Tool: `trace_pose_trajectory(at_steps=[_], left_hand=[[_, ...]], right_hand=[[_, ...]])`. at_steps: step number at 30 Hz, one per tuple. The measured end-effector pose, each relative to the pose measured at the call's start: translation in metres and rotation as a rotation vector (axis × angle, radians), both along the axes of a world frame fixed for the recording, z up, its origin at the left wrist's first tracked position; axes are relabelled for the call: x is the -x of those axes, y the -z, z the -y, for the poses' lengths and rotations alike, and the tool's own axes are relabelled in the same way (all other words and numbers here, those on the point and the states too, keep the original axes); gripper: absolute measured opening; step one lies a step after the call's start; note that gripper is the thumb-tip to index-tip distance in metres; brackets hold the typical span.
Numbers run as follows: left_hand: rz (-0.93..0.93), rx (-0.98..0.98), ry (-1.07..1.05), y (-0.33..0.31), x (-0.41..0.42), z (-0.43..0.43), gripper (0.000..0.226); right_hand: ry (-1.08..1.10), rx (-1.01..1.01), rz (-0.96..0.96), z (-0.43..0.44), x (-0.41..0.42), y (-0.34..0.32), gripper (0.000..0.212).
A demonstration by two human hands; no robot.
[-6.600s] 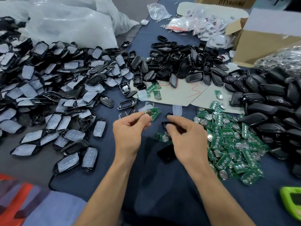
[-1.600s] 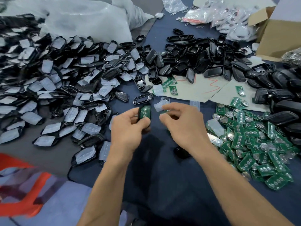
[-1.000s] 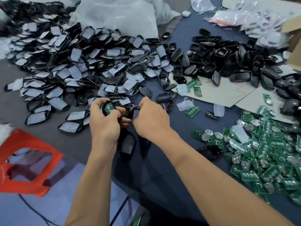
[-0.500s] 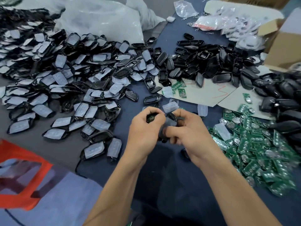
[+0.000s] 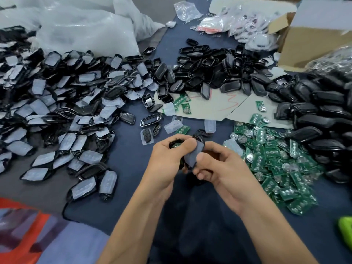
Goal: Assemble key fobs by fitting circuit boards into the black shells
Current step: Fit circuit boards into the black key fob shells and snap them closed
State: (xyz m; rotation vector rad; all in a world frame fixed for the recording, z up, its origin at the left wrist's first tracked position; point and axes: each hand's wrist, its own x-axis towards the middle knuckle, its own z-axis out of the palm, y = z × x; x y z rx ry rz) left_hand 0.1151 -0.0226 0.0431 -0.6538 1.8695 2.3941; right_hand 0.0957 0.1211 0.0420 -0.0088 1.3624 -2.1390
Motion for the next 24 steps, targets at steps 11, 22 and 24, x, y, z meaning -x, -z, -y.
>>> trace_pose_trajectory(at_steps=[11,22,24], left_hand=[[0.001,0.007,0.011,0.003,0.005,-0.022,0.016],[-0.024,-0.155,-0.107,0.012,0.005,-0.011,0.044],[-0.045,-0.152,-0.108,0.011,0.005,-0.009,0.044]], right_hand=[[0.031,0.173,0.197,-0.015,0.002,0.007,0.021],[0.116,0.108,0.19,-0.029,0.015,0.009,0.023],[0.118,0.063,0.151,-0.029,0.015,0.008,0.029]])
